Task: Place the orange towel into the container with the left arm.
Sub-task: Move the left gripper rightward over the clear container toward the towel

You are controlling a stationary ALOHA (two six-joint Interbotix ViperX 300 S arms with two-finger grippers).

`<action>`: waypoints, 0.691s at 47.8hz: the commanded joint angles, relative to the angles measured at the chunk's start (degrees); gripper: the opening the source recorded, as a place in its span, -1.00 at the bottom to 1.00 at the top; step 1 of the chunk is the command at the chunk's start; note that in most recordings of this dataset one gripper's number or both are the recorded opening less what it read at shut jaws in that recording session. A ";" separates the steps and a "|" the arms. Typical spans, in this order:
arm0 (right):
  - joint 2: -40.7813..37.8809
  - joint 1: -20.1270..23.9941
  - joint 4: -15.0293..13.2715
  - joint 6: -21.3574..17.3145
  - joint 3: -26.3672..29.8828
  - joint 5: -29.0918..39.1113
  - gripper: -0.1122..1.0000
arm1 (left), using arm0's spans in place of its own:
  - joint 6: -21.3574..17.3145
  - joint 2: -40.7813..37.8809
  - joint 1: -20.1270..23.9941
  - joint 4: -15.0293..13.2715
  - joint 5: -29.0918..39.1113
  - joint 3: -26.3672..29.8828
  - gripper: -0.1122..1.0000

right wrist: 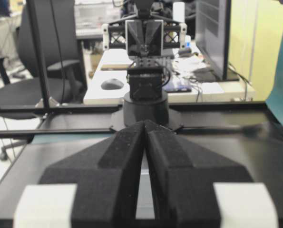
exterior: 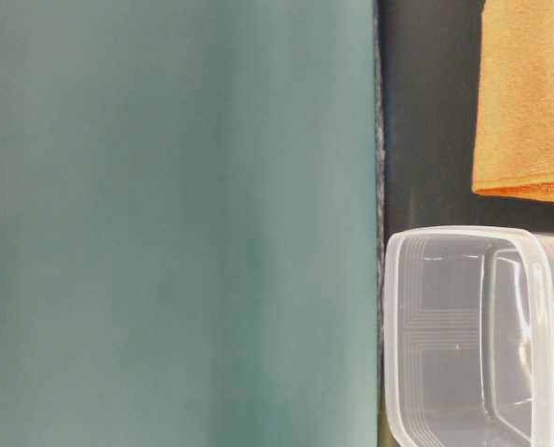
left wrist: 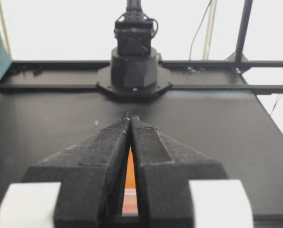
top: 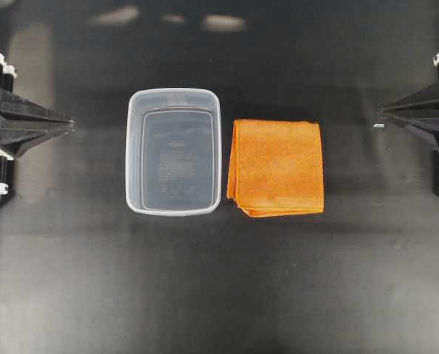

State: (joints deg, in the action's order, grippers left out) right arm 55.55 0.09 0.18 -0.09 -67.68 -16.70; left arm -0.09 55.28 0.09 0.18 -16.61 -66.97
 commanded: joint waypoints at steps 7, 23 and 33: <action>-0.62 0.18 0.44 -0.70 0.18 -0.26 -0.80 | 0.79 -2.99 0.70 2.37 7.47 6.06 -0.75; -0.44 0.00 0.53 -1.76 0.00 1.49 -0.80 | -0.35 -15.21 -0.35 2.37 27.95 22.06 -0.78; 1.58 0.00 0.62 -1.76 0.18 4.39 -0.42 | -0.26 -26.46 -0.44 2.46 37.44 31.73 -0.78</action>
State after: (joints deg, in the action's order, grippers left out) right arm 56.51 0.09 0.53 -1.76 -68.20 -12.92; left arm -0.44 32.43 -0.18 2.46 18.11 -39.90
